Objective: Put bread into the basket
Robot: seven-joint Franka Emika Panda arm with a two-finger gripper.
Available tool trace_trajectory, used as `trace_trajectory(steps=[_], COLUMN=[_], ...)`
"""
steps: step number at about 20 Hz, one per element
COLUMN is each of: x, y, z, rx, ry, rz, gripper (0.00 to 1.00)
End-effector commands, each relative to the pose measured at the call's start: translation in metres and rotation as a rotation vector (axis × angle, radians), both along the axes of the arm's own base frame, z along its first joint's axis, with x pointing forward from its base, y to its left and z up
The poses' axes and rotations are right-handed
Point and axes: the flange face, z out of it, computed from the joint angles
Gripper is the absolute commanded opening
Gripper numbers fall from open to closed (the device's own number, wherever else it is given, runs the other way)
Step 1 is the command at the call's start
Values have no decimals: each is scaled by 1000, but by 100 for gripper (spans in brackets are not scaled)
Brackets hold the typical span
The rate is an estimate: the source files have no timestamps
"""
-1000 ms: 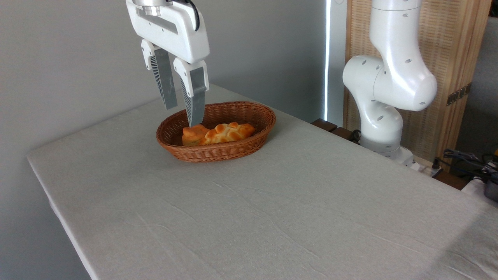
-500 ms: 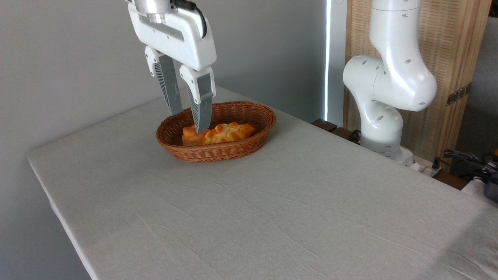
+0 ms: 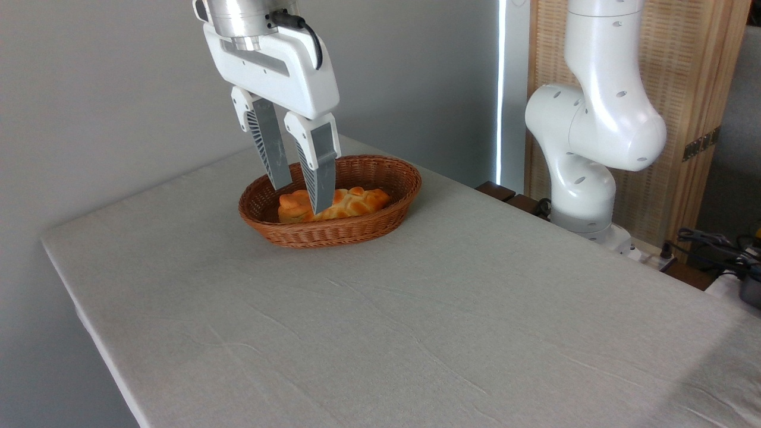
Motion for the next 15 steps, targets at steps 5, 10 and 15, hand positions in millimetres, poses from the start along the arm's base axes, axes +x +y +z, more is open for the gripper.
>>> trace_trajectory(steps=[5, 10, 15], x=[-4, -2, -1], y=[-4, -2, -2], z=[0, 2, 2], rx=[10, -2, -3], ry=[3, -11, -19], rz=[-23, -18, -18], gripper=[100, 100, 100])
